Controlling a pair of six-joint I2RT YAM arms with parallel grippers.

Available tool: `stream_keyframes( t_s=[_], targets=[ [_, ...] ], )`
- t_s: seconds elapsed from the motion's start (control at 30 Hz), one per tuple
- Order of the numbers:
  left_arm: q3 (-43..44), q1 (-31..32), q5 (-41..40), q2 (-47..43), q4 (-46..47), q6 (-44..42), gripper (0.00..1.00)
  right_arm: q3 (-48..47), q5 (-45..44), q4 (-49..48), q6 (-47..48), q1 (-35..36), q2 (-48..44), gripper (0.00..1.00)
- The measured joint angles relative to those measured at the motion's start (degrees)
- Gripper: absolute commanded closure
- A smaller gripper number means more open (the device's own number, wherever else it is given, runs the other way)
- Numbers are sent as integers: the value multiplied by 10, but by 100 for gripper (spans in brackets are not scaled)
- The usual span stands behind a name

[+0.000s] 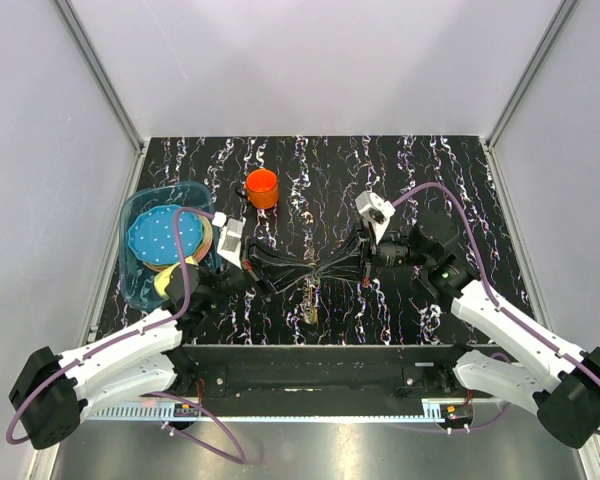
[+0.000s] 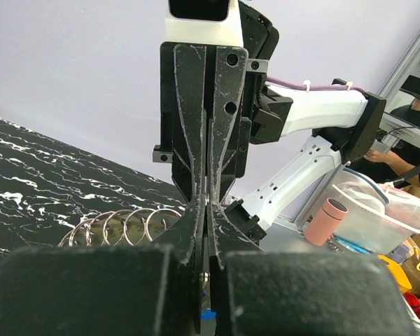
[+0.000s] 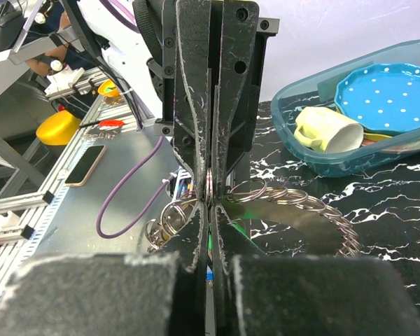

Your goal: Remove the keys from the keyring

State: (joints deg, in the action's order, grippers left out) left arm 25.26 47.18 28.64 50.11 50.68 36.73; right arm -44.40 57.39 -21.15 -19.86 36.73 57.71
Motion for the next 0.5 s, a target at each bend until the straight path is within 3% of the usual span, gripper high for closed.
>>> stream_keyframes(
  t_s=[0.03, 0.17, 0.33, 0.5],
  targets=[
    [0, 0, -1, 0, -2, 0, 84, 2, -3, -2, 0, 0, -1, 100],
    [2, 0, -9, -6, -25, -7, 61, -2, -17, 47, 31, 0, -10, 100],
    [7, 0, -33, -43, -95, -37, 50, -70, -49, 243, 129, 0, -14, 100],
    [41, 0, -48, -64, -179, -83, 48, -198, -75, 459, 230, 0, 17, 100]
  ],
)
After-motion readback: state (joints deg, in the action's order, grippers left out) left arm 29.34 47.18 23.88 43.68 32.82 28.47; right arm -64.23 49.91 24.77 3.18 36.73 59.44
